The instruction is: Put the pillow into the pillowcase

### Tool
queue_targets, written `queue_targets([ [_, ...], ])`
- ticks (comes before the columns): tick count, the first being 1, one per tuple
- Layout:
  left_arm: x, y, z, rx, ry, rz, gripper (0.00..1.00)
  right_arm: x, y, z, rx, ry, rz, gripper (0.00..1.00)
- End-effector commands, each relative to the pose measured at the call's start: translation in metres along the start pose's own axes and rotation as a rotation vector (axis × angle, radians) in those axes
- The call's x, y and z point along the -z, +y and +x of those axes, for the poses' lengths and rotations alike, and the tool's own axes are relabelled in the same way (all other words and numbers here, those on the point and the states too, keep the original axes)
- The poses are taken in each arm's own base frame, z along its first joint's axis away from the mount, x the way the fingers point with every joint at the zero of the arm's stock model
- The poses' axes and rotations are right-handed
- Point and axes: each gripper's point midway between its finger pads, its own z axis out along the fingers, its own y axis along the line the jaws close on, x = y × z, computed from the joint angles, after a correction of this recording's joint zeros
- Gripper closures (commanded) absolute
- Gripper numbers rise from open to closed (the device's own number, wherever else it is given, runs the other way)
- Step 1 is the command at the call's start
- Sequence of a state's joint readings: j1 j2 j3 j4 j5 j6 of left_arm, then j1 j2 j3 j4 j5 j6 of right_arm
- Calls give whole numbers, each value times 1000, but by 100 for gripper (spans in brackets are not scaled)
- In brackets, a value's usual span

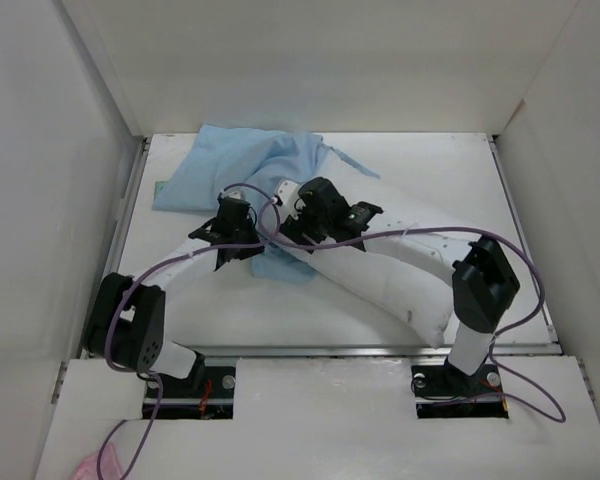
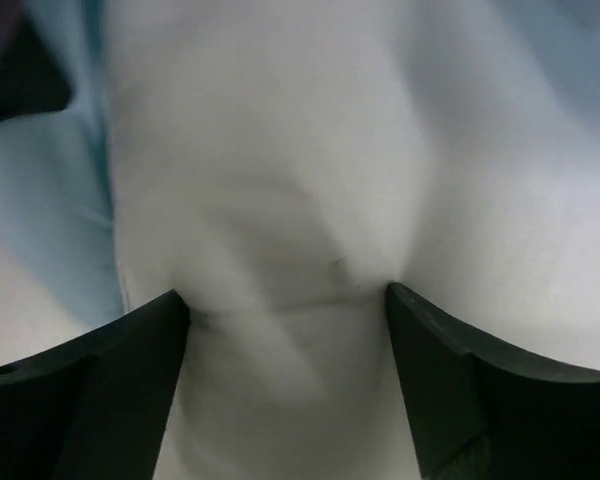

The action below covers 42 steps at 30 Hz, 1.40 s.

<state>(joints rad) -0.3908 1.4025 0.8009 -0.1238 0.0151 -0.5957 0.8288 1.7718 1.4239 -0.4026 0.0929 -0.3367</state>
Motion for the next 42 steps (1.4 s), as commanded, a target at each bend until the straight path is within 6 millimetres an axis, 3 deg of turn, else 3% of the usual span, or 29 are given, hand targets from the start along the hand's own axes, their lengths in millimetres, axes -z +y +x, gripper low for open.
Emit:
queue_targets([
  [1,1,-20,-25,-34,-63,59,92,-31,-32,25,-46,65,215,20],
  [2,4,-24,-24,-41,-67,71,100,-34,-37,21,-67,47,249,67],
  [3,7,-24,-25,-54,-70,73,100,-34,-45,18,-95,27,306,100],
  [4,12,-32,-23,-65,-71,98,100,-30,-55,-11,-142,-89,338,100],
  [6,27,-51,-25,-108,-89,167,100,-21,-64,-35,-201,-192,371,100],
  [7,35,-63,-31,-129,-105,206,100,-9,-78,-68,-259,-296,411,100],
  [11,67,-120,-20,-247,-55,402,100,40,-102,-159,-431,-628,406,100],
  [15,99,-166,-5,-379,-3,549,100,74,-117,-209,-533,-844,394,100],
  [18,130,-190,12,-457,48,649,100,81,-132,-213,-595,-920,468,100],
  [21,148,-196,30,-496,106,727,100,85,-154,-209,-711,-976,490,100],
  [23,170,-205,43,-524,139,816,100,80,-159,-203,-796,-1003,453,100],
  [25,180,-207,54,-538,178,867,100,77,-162,-199,-836,-1015,442,100],
  [29,175,-212,62,-525,228,879,100,58,-156,-188,-961,-1000,407,100],
  [31,159,-212,65,-506,246,841,100,52,-144,-184,-962,-995,345,100],
  [33,134,-202,58,-435,253,749,100,58,-140,-180,-942,-991,307,100],
  [34,125,-195,42,-389,219,703,100,54,-125,-178,-906,-969,233,95],
  [36,104,-179,27,-321,177,589,69,57,-113,-171,-866,-926,133,82],
  [37,103,-172,15,-289,154,564,51,56,-100,-170,-809,-910,14,57],
  [38,106,-170,9,-281,137,566,41,50,-93,-157,-794,-866,-30,44],
  [40,123,-169,-13,-279,41,546,2,42,-85,-137,-775,-759,-117,30],
  [42,135,-159,-39,-268,-59,464,0,46,-88,-117,-770,-693,-216,23],
])
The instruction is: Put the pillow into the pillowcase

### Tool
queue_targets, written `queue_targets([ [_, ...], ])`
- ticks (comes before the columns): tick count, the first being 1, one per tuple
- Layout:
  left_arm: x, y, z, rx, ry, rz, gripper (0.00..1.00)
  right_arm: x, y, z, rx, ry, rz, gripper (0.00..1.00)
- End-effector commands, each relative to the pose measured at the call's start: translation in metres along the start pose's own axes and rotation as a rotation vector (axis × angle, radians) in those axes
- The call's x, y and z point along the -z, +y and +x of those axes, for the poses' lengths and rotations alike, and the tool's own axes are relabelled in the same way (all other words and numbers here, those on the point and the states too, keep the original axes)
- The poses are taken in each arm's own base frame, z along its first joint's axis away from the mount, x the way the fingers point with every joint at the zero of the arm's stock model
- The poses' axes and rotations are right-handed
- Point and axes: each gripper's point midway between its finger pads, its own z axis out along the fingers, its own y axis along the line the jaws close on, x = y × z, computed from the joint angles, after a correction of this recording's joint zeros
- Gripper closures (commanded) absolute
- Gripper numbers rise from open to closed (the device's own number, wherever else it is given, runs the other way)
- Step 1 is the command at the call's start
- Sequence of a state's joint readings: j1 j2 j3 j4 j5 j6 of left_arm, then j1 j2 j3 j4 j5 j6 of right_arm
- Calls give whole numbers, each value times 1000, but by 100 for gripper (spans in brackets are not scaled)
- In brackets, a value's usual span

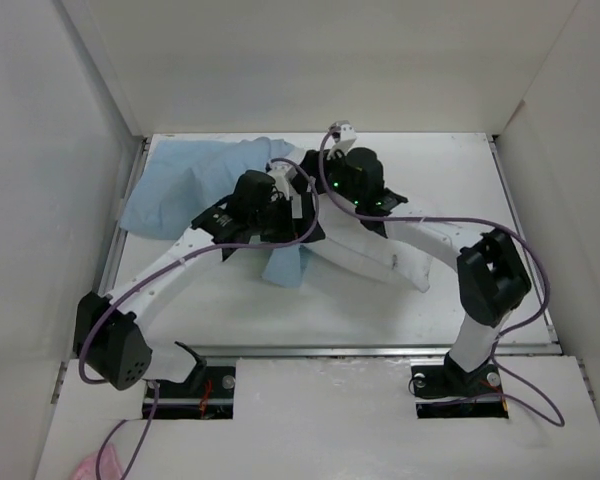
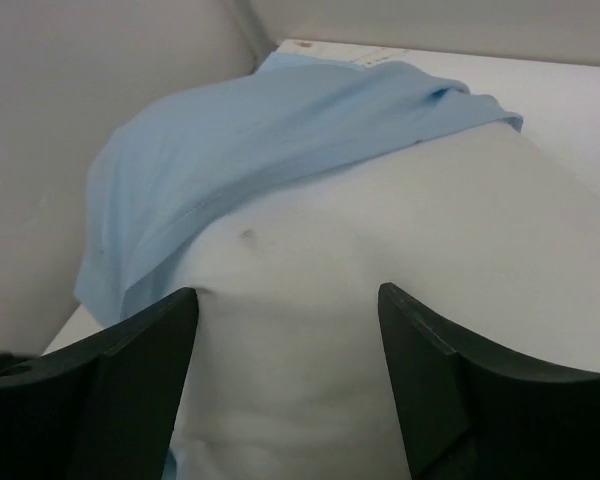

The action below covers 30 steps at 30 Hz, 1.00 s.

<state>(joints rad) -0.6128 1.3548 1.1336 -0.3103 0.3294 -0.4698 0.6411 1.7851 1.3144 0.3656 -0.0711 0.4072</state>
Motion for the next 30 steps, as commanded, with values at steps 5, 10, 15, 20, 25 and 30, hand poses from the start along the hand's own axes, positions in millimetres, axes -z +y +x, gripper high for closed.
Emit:
queue_targets([
  [5,82,1,-78,-48,-309,-205,0,56,-17,-42,16,71,-204,17],
  [10,109,33,-103,-19,-390,-445,0,65,-53,-86,255,26,22,5],
  [15,110,55,-160,-13,-463,-591,0,52,-76,-93,333,90,33,1],
  [20,53,74,-176,-128,-314,-631,0,29,-77,-85,383,144,-34,1],
  [25,18,98,-193,-200,-217,-725,0,12,-101,-70,359,200,-42,1],
  [30,-3,153,-186,-209,-108,-974,0,13,-114,-63,339,226,-39,1],
])
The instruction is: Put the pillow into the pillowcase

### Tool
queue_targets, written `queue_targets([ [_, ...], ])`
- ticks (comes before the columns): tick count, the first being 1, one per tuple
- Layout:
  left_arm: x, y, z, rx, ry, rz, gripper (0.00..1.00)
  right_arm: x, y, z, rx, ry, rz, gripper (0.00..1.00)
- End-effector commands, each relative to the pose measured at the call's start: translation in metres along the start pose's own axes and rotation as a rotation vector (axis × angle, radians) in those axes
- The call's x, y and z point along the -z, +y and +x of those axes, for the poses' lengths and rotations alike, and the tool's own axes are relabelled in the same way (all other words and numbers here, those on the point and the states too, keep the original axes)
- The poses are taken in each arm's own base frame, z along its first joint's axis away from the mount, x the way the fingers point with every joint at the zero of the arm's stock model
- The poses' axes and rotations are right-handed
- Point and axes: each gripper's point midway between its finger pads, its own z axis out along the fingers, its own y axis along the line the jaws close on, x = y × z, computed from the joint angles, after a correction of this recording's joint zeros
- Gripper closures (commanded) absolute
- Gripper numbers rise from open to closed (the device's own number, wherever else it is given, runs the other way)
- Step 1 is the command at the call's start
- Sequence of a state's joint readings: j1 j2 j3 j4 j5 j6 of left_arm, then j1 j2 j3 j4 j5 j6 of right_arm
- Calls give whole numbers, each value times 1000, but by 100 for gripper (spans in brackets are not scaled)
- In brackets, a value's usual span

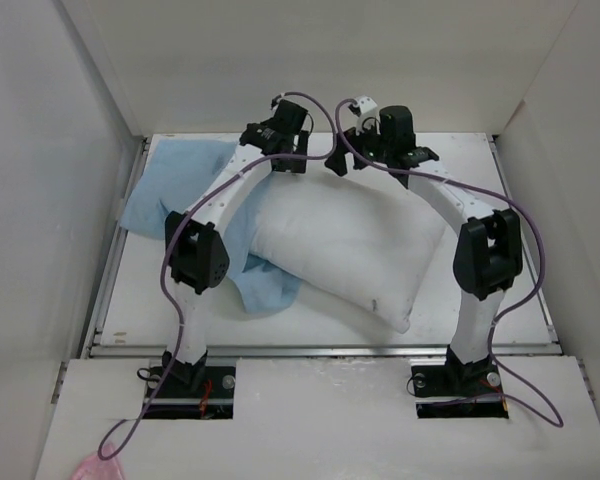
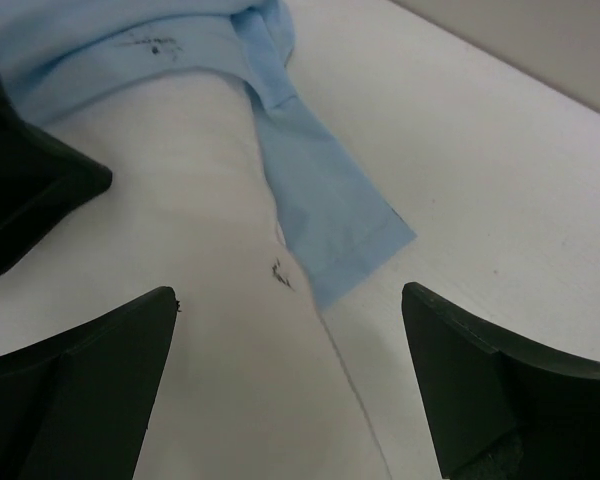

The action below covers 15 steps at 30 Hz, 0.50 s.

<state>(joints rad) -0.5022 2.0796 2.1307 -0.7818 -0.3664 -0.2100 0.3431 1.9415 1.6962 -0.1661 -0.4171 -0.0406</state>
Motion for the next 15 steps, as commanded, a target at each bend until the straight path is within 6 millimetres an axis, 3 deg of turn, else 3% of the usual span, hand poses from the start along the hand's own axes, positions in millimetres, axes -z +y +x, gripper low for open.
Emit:
queue_targets([
  [1,10,50,2,-47,41,-238,0,12,2,-26,51,-51,-27,1],
  [2,9,62,2,-13,41,-299,1,12,2,-26,51,-51,-27,1],
  [5,4,71,11,-5,56,-339,11,9,0,-20,81,-35,-27,1],
  [8,2,81,-3,24,-2,-389,20,5,-9,-10,100,-11,-20,1],
  [9,1,88,-6,36,-11,-409,32,2,-10,-4,90,9,-22,1],
  [10,-5,85,-5,39,-11,-399,37,0,-10,-1,106,24,-37,1],
  [11,-16,87,-2,45,5,-398,41,-1,-7,-9,110,15,-56,1],
  [12,-21,90,-1,52,14,-397,46,-8,-7,6,84,63,-74,1],
  [15,-38,89,8,32,50,-392,53,-12,-3,8,90,68,-117,1],
])
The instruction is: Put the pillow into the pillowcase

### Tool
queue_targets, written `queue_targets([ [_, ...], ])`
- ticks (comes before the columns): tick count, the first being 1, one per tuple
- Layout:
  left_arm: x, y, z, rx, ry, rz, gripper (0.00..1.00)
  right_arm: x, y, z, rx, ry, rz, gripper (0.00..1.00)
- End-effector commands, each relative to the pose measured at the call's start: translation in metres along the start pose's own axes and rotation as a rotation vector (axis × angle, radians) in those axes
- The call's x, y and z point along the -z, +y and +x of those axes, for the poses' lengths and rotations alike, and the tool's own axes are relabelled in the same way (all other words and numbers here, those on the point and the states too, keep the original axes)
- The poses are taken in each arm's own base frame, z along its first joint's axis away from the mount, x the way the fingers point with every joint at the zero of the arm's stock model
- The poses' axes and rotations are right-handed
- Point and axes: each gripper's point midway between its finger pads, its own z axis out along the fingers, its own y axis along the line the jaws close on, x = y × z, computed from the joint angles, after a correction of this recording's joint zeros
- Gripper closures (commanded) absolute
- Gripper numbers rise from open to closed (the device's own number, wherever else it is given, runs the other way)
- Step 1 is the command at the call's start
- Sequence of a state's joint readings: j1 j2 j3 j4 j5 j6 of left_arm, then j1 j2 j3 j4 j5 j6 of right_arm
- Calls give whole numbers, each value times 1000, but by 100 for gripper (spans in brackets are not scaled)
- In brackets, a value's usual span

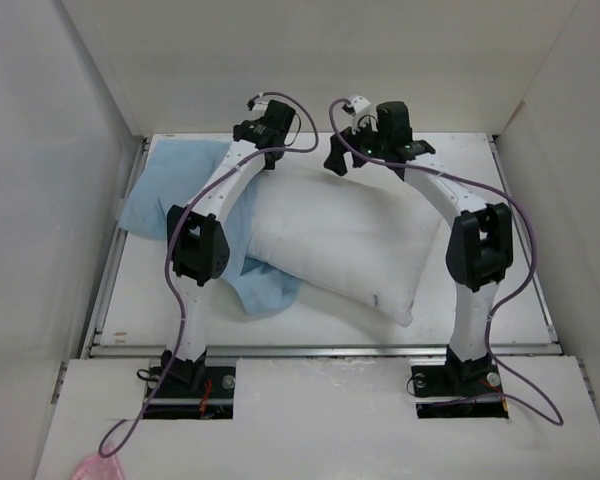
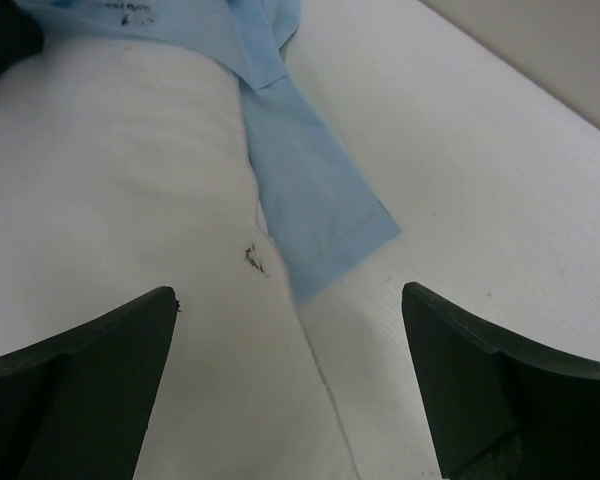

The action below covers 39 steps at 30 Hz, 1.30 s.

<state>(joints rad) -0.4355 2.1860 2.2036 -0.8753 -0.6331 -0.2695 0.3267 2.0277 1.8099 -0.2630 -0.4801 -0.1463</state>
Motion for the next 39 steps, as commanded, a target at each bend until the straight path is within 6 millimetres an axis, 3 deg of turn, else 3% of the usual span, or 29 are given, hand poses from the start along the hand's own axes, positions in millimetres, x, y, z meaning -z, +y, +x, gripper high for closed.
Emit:
queue_targets([
  [1,-15,6,4,-27,30,-25,65,-3,10,1,29,16,-96,1],
  [2,-16,1,3,-34,29,3,65,-7,8,8,22,28,-98,1],
  [3,-14,-2,-1,-37,21,24,90,-8,15,2,33,18,-148,1],
  [4,-13,-2,-6,-24,4,29,100,-14,19,17,12,57,-188,1],
  [7,-1,-17,-23,-4,-64,66,100,-22,53,28,34,69,-363,1],
  [9,10,-26,-36,-5,-114,112,100,-32,68,39,74,76,-428,8],
  [10,22,-31,-53,20,-170,147,100,-37,85,43,88,78,-480,31],
  [12,29,-32,-69,43,-217,168,100,-38,98,48,102,84,-549,65],
  [13,41,-35,-78,58,-248,186,100,-37,110,47,103,77,-589,100],
  [15,58,-36,-97,84,-302,218,100,-17,119,15,153,6,-606,100],
  [16,69,-34,-110,114,-342,247,100,-11,119,21,142,9,-580,100],
  [17,80,-39,-115,112,-365,276,100,-2,121,9,156,-30,-550,100],
  [18,84,-37,-118,123,-379,281,100,27,127,-46,258,-195,-496,100],
  [20,112,-46,-123,120,-423,332,100,52,129,-68,225,-285,-413,100],
  [21,120,-49,-124,107,-440,344,100,57,130,-51,184,-285,-391,100],
  [22,134,-57,-126,95,-459,393,100,84,139,-83,221,-406,-373,100],
  [23,153,-61,-128,79,-481,444,100,90,142,-83,213,-425,-375,100],
  [24,176,-87,-116,6,-478,561,100,91,143,-81,161,-440,-372,100],
  [26,205,-108,-101,-61,-486,689,100,85,143,-80,105,-439,-385,100],
  [27,240,-115,-93,-94,-519,778,100,82,146,-77,72,-433,-419,100],
  [28,255,-125,-86,-119,-534,842,100,77,145,-77,43,-440,-428,100],
  [29,257,-137,-62,-177,-497,889,100,68,142,-74,25,-461,-428,100],
  [31,283,-137,-47,-187,-506,928,100,56,121,-73,-83,-483,-319,100],
  [33,280,-141,-20,-216,-465,944,100,51,102,-72,-150,-515,-215,100],
  [34,298,-137,-12,-210,-471,991,100,50,91,-73,-180,-545,-154,100],
  [35,302,-139,-3,-223,-466,1015,100,52,82,-67,-198,-584,-127,100],
  [36,293,-144,20,-258,-428,1013,100,59,82,-71,-234,-612,-124,100],
  [38,299,-141,27,-215,-427,1014,100,64,73,-66,-242,-615,-95,100],
  [39,289,-144,40,-217,-399,1008,100,66,74,-62,-258,-584,-89,100],
])
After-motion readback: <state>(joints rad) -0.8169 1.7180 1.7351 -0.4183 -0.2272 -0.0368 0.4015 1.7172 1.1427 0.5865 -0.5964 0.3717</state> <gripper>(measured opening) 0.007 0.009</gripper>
